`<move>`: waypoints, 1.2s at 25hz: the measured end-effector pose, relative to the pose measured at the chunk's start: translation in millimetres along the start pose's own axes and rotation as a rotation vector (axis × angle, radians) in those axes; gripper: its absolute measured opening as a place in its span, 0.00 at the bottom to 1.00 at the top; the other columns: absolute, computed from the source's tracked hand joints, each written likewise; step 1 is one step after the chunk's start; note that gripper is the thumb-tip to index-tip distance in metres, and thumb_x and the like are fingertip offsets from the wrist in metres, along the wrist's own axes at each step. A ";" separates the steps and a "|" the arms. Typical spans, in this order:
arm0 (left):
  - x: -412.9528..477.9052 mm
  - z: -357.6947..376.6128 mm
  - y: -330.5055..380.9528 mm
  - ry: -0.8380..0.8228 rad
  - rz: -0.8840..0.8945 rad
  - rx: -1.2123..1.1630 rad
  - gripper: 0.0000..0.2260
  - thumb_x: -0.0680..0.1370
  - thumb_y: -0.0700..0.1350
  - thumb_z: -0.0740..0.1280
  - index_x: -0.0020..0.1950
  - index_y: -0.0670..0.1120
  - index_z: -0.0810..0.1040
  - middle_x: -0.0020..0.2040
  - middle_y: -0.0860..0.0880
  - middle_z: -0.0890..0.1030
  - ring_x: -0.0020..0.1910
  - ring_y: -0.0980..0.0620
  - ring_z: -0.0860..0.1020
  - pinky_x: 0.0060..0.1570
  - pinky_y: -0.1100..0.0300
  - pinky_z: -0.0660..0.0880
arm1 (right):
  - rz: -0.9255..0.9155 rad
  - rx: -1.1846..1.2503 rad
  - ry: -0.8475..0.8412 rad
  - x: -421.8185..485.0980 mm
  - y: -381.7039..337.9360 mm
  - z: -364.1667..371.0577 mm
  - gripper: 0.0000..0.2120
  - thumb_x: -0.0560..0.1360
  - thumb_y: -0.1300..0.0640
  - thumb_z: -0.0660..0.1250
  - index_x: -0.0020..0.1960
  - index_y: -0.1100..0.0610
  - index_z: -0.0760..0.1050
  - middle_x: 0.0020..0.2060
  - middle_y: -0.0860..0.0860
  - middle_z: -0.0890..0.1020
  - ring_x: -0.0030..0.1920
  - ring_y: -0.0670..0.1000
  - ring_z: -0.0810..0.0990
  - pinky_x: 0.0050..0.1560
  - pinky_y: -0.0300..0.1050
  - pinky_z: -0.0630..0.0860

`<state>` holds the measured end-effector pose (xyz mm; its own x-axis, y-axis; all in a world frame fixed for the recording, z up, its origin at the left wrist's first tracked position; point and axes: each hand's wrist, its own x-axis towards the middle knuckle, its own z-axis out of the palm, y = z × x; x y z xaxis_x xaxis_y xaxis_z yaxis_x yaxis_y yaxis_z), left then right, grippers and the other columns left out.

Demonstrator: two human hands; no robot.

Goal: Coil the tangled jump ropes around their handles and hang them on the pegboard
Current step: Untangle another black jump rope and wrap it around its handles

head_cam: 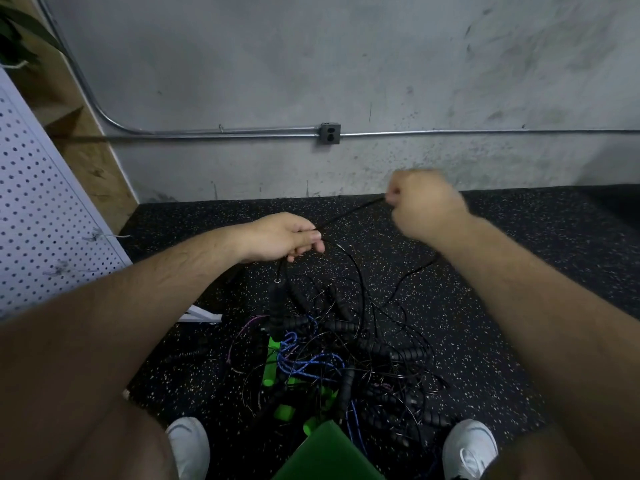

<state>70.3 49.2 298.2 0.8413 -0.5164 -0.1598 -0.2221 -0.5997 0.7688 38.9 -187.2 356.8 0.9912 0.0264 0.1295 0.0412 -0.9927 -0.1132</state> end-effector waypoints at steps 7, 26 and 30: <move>9.5 15.7 10.9 0.018 0.026 -0.049 0.14 0.85 0.49 0.61 0.49 0.41 0.80 0.33 0.54 0.72 0.33 0.56 0.70 0.37 0.59 0.73 | -0.358 0.323 -0.222 -15.0 -35.4 19.3 0.08 0.81 0.53 0.66 0.58 0.54 0.77 0.51 0.48 0.83 0.49 0.49 0.82 0.50 0.48 0.80; 16.1 16.5 18.4 0.113 0.037 -0.076 0.15 0.85 0.46 0.60 0.47 0.37 0.77 0.33 0.53 0.71 0.34 0.55 0.70 0.37 0.59 0.71 | -0.451 0.203 -0.079 0.2 -22.0 17.6 0.09 0.82 0.57 0.63 0.59 0.54 0.79 0.54 0.50 0.78 0.56 0.52 0.78 0.59 0.48 0.75; 10.6 14.1 21.5 0.104 0.069 -0.167 0.13 0.85 0.46 0.60 0.51 0.40 0.81 0.33 0.54 0.71 0.32 0.57 0.70 0.39 0.59 0.75 | -0.359 0.288 0.155 4.5 -23.6 12.4 0.07 0.82 0.62 0.62 0.54 0.58 0.78 0.51 0.50 0.76 0.50 0.49 0.77 0.53 0.39 0.74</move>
<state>67.5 22.3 304.3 0.8753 -0.4815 -0.0447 -0.2038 -0.4511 0.8689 44.0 -162.3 347.9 0.8786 0.3215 0.3531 0.4317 -0.8509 -0.2994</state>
